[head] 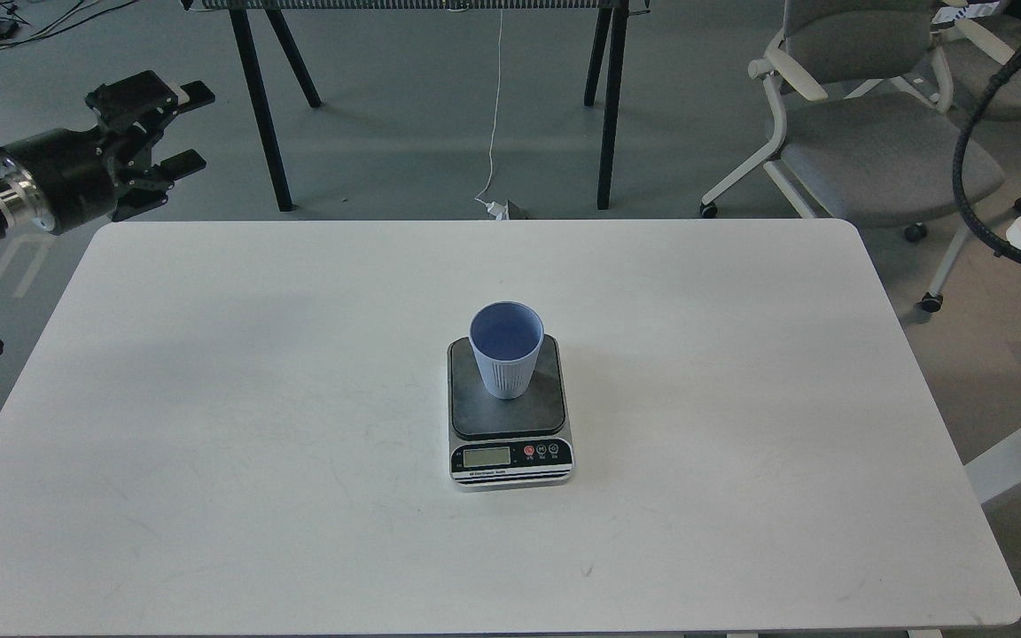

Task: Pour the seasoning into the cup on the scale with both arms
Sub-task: 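Carry the yellow bottle back and lower it to the table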

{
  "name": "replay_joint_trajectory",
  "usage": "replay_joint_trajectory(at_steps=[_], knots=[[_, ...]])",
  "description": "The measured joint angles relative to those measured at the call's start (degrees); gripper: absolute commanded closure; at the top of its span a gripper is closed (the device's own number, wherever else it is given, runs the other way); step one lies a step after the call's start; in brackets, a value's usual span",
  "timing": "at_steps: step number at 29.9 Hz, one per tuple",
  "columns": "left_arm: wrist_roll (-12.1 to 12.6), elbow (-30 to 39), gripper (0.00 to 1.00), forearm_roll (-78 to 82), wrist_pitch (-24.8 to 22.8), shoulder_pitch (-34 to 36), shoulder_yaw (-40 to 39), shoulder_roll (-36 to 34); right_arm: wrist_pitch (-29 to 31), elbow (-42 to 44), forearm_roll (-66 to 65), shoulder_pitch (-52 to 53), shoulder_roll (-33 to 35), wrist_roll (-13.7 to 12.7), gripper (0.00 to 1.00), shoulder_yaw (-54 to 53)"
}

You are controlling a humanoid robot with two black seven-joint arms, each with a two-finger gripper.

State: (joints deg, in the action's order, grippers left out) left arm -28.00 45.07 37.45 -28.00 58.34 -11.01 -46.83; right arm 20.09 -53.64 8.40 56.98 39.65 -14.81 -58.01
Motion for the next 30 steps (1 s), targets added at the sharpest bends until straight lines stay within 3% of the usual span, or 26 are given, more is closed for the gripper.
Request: replay_joint_trajectory(at_steps=[5,13,20,30], knots=[[0.0,0.02,0.01,-0.02,0.0,-0.01,0.01,0.04,6.69,-1.65,13.15,-18.33,0.6,0.99,0.98,-9.77],[0.0,0.03,0.01,0.05,0.0,-2.01,0.29,-0.15,7.9,-1.2,28.24,-38.03,-6.47,2.01,0.98,-12.18],[0.0,0.11,0.01,0.08,0.0,-2.72,0.29,0.09,7.91,-0.28,29.39,-44.83,-15.42,2.0,0.97,-12.28],[0.0,0.11,0.01,0.08,0.0,-4.45,0.24,-0.01,7.92,5.61,28.86,-46.99,-22.32,1.81,0.97,-10.3]])
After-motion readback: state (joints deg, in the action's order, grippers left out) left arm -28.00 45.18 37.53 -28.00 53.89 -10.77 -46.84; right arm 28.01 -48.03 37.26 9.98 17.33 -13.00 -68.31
